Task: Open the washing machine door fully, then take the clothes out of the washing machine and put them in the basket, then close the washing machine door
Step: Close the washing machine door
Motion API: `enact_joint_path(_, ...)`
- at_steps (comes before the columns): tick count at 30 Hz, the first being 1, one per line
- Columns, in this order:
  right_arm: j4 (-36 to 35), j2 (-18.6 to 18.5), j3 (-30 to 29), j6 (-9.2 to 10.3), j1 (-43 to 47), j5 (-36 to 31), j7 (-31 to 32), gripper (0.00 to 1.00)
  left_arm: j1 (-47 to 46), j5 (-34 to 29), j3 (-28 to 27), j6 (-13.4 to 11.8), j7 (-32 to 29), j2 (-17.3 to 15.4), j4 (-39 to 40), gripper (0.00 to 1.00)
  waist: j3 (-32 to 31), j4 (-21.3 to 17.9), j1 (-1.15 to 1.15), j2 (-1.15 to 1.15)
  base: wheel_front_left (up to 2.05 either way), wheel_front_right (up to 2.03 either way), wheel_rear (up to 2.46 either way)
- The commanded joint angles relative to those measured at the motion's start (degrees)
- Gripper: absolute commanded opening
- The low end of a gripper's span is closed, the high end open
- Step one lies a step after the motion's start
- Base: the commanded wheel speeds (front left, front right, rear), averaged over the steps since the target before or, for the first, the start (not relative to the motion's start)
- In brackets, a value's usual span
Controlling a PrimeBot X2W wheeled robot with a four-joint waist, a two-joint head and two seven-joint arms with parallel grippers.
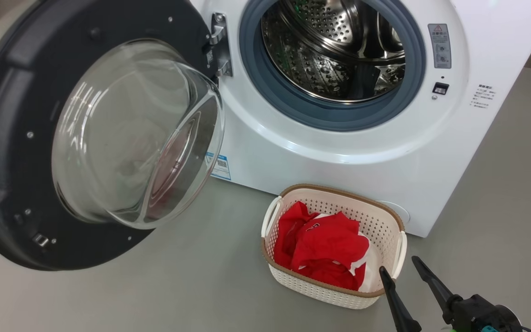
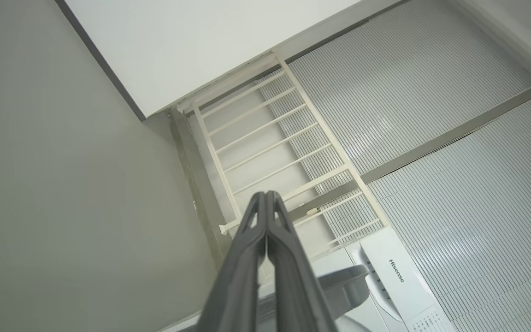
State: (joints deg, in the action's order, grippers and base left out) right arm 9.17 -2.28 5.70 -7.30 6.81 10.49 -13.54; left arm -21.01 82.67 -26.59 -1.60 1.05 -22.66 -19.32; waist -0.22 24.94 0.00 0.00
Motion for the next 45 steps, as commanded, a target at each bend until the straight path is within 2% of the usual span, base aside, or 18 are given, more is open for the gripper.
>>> enact_joint_path(1, -1.64, -0.6, 1.25, -0.19, -2.68, -0.21, -0.01, 1.0, -2.4, -0.2, -0.95, -0.35, -0.9, -3.55, 0.15, 0.0, 0.32, -0.49, 0.0, 0.0, 0.0, 0.0, 0.0)
enact_joint_path(4, -1.8, -0.6, 1.45, -0.19, -2.9, -0.35, 0.17, 1.0, -4.11, 0.78, 0.05, -0.81, -3.12, -3.78, -4.22, 0.0, 0.72, -1.19, 0.0, 0.0, 0.0, 0.0, 0.0)
enact_joint_path(9, -2.0, -0.6, 1.7, -0.19, -3.08, -0.56, 0.32, 1.0, -5.84, 1.56, 2.17, 0.0, -6.71, -3.81, -9.29, 0.0, 1.27, -2.11, 0.0, 0.0, 0.0, 0.0, 0.0)
enact_joint_path(21, -2.39, -0.6, 1.69, -0.19, -3.35, -0.76, 0.72, 1.0, -7.52, 1.91, 4.66, 2.15, -10.77, -3.73, -15.56, 0.0, 1.64, -3.28, 0.0, 0.0, 0.0, 0.0, 0.0)
enact_joint_path(28, -2.63, -0.6, 1.5, -0.19, -3.24, -0.88, 0.82, 1.0, -7.83, 2.59, 5.41, 3.06, -13.08, -3.34, -16.82, 0.0, 1.84, -3.34, 0.0, 0.0, 0.0, 0.0, 0.0)
enact_joint_path(31, -2.82, -0.6, 1.43, -0.19, -3.29, -0.94, 0.88, 1.0, -7.55, 3.7, 5.55, 4.2, -15.32, -3.04, -16.67, 0.0, 2.05, -3.29, 0.0, 0.0, 0.0, 0.0, 0.0)
enact_joint_path(45, -2.61, -0.6, 1.3, -0.19, -3.55, -0.9, 0.75, 1.0, -2.42, 9.44, 4.65, 5.96, -25.48, -2.22, -11.43, 0.0, 1.94, -3.55, 0.0, 0.0, 0.0, 0.0, 0.0)
